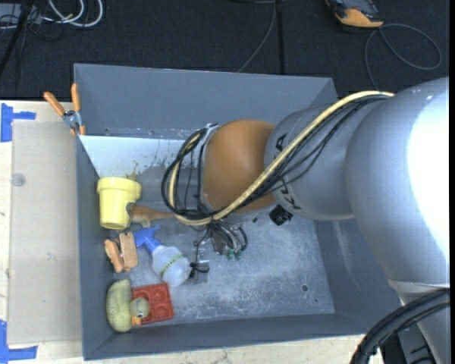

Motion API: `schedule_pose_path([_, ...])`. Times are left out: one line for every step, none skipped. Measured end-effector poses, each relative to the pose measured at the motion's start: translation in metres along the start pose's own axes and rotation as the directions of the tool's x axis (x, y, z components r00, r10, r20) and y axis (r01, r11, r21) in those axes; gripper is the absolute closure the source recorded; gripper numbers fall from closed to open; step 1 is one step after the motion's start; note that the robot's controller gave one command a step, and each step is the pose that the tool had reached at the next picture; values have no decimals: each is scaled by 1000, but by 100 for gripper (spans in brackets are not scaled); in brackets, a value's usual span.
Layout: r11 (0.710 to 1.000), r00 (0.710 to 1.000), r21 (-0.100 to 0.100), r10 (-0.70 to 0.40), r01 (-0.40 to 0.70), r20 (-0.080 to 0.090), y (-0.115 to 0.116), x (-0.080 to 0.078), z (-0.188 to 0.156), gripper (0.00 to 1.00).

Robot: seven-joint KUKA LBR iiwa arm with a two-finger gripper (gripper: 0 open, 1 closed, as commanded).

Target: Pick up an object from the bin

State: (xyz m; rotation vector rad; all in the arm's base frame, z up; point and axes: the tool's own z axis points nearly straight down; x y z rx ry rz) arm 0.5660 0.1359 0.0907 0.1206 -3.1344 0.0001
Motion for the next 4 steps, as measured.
schedule_pose_path([997, 997, 0, -78, 78, -6, 27, -6, -3, 0])
schedule_pose_path([993, 993, 0, 119, -119, -2, 40, -10, -12, 0])
schedule_pose_path([969, 969, 2, 247, -247, -4, 42, -14, 6, 0])
schedule_pose_path([957, 957, 2, 290, -290, -5, 22, -11, 22, 100])
